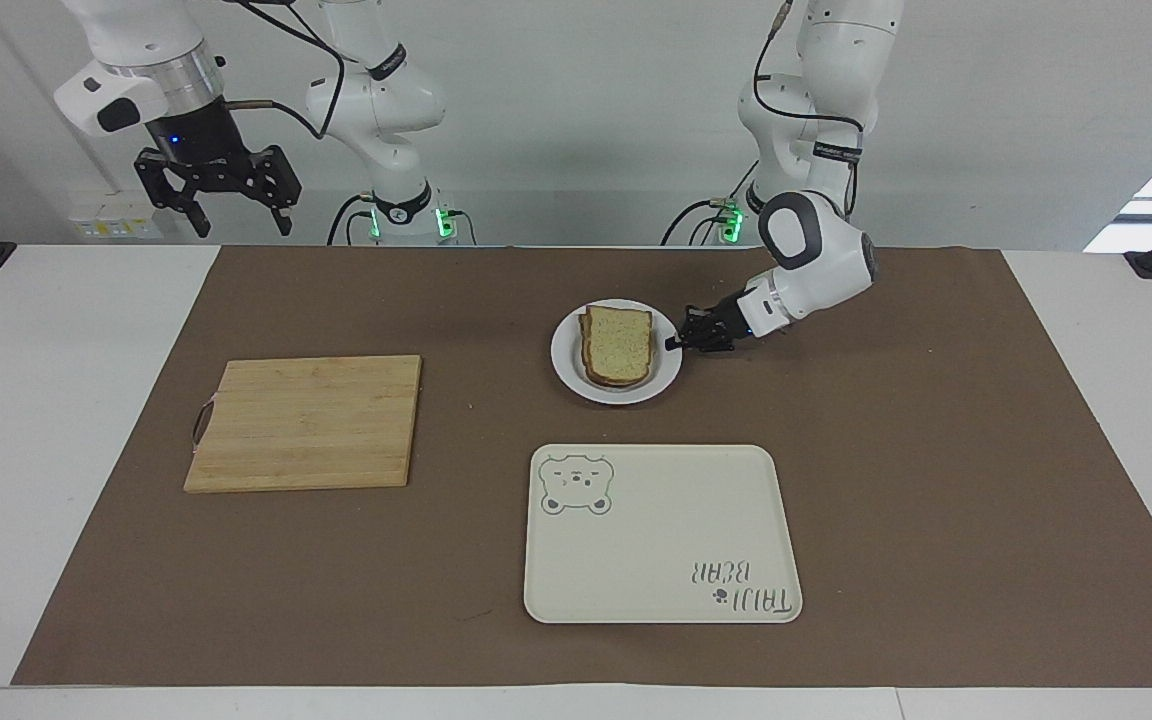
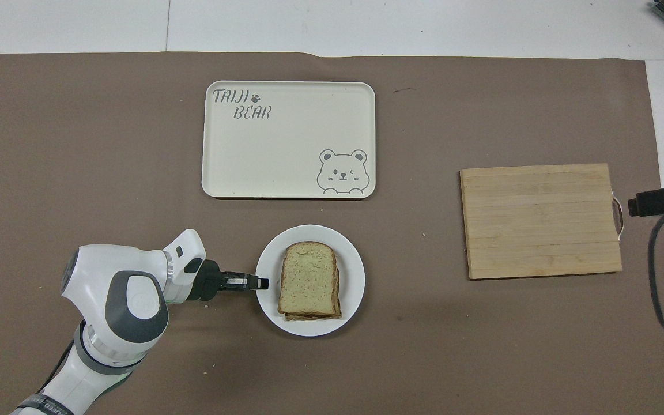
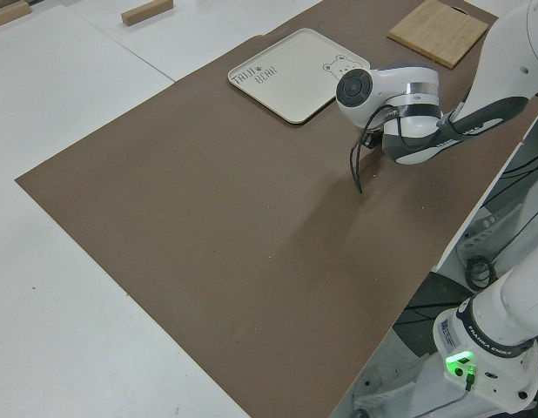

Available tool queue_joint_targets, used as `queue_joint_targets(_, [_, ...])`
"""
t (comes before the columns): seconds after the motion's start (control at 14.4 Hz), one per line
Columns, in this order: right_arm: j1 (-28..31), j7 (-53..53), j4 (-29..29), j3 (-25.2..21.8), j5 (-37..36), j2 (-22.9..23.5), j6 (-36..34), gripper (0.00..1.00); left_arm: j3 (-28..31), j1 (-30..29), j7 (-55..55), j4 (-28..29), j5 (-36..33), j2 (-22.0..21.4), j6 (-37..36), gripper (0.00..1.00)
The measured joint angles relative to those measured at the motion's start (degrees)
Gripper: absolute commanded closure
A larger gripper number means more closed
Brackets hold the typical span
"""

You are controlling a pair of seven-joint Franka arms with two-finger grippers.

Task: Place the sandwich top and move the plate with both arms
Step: 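Grip the plate rim with the left gripper, then slide the plate with the left gripper onto the bear tray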

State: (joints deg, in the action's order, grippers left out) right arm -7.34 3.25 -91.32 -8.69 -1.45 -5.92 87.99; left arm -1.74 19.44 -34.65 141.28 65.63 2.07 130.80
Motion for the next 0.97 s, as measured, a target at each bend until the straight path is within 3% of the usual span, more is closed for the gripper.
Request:
queue_joint_targets(0.28, [0.0,0.0,0.0,0.0,0.0,0.0,0.0,0.0,0.4,-1.0,0.0,-0.4,1.1,0.0,-3.4,1.0])
queue_joint_targets(0.97, [0.0,0.0,0.0,0.0,0.0,0.0,0.0,0.0,0.8,-11.5,-1.2,-4.7,1.0,0.4,-16.9,1.0])
